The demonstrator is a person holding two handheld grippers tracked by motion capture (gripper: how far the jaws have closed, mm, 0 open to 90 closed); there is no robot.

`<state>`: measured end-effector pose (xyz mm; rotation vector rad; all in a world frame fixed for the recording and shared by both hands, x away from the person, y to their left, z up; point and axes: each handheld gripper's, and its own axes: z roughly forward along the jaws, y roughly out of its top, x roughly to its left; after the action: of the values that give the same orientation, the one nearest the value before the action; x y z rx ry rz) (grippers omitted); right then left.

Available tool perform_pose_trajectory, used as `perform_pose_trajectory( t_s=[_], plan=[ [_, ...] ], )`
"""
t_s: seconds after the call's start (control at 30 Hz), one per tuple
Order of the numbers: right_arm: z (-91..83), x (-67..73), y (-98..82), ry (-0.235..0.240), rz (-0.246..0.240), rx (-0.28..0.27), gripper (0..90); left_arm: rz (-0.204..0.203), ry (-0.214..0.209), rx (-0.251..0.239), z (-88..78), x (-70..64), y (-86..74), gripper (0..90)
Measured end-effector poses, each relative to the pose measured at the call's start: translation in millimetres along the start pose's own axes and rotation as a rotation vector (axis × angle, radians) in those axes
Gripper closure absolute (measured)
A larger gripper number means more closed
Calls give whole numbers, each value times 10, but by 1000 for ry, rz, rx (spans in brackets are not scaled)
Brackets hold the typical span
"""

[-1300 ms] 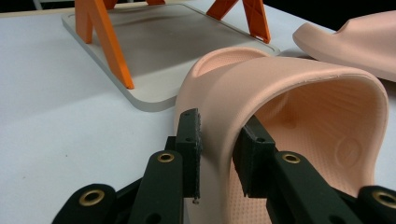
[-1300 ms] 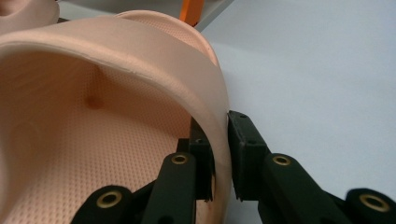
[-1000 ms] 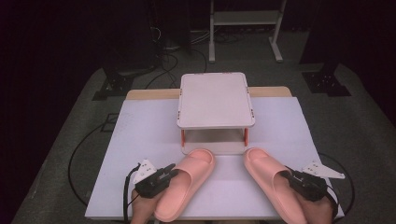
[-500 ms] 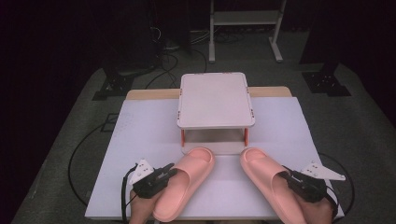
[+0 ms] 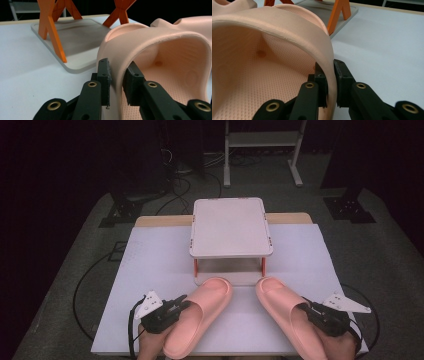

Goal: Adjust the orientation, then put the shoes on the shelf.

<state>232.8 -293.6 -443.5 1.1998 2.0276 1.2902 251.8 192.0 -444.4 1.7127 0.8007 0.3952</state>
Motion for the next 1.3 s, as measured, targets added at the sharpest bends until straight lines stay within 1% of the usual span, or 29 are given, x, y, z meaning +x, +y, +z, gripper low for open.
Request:
perform_pose_trajectory(
  t_s=[0.07, 0.27, 0.33, 0.4, 0.53, 0.63, 0.73, 0.9, 1.0, 1.03, 1.2, 1.3],
  plan=[
    [-26, 14, 3, 0, 2, -5, 814, -2, -4, -11, -10, -5, 11, 771],
    [-74, 12, -36, -10, 5, 7, 814, 7, -21, -10, 20, -12, 30, 784],
    [-88, 11, -34, -12, 8, 5, 814, 13, -29, -9, 30, -17, 47, 784],
    [-105, 10, -28, -14, 5, -1, 814, 10, -37, -11, 32, -23, 52, 785],
    [-125, 29, -15, -11, 11, -5, 814, 17, -50, -10, 7, -46, 73, 785],
    [-150, 41, 30, -9, 0, -15, 814, 25, -61, -22, -16, -65, 117, 790],
    [-181, 45, 77, 2, 2, -29, 814, 32, -72, -30, -33, -87, 164, 793],
    [-217, 53, 149, 14, -1, -45, 814, 23, -94, -42, -39, -102, 232, 794],
    [-241, 67, 194, 22, 0, -55, 813, 27, -109, -50, -51, -110, 294, 793],
    [-248, 73, 210, 25, 1, -56, 813, 27, -112, -59, -51, -115, 306, 794],
    [-275, 105, 317, 30, -15, -68, 813, 48, -127, -65, -55, -141, 444, 794],
    [-297, 120, 397, 32, -24, -78, 814, 58, -137, -78, -65, -147, 540, 794]
  ],
)
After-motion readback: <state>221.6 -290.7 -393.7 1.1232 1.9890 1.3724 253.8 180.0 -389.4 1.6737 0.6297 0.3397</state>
